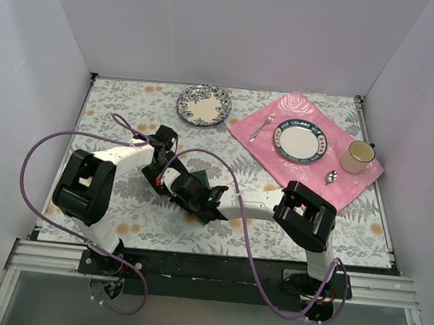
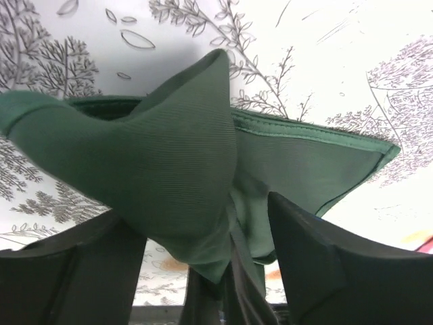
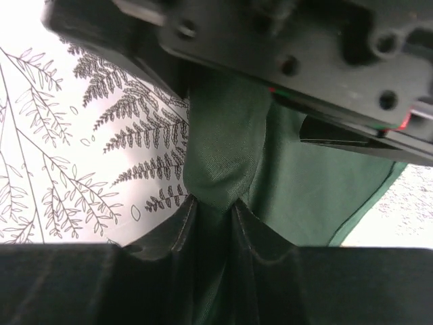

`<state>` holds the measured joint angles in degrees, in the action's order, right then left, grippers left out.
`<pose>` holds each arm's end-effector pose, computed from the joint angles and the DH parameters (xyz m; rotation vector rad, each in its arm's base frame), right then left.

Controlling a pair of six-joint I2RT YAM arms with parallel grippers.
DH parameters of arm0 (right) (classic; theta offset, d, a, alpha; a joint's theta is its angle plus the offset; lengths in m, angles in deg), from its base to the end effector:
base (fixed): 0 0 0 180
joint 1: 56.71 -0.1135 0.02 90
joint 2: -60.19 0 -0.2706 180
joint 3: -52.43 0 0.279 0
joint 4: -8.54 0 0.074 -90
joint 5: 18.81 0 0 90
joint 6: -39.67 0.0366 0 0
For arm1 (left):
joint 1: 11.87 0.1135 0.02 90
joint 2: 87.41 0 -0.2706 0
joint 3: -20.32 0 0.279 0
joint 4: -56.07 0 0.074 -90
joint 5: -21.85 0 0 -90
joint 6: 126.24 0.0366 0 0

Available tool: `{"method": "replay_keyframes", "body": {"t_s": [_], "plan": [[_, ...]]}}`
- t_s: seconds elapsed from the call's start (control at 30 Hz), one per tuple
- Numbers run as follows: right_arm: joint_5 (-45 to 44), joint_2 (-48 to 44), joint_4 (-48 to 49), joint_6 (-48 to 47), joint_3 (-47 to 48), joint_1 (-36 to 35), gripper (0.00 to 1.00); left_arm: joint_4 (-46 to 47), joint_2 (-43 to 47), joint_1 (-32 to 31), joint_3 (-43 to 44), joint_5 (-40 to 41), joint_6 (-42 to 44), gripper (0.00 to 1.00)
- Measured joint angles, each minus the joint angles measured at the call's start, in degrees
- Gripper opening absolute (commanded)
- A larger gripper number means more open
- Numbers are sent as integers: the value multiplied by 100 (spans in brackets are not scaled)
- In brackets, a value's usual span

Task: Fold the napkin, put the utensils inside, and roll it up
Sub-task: Roll the napkin with the utensil

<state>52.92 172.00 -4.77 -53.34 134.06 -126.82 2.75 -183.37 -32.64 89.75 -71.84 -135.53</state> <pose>0.1607 0.4104 0.1496 -1.2364 1.9327 0.2369 0.2957 -0.1147 0.1492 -1.9521 2.4024 -0.2880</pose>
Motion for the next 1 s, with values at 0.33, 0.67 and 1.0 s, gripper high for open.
{"method": "replay_keyframes", "body": {"t_s": [0.33,0.67,1.0], "plan": [[1998,0,133,1014,33,846,16,107,411,273,-42,413,820,89],[4830,496,942,2667,-42,1989,17,485,820,302,-420,-68,953,91],[6317,1032,2105,3928,-221,2297,20,870,507,188,-503,-127,927,72]]}}
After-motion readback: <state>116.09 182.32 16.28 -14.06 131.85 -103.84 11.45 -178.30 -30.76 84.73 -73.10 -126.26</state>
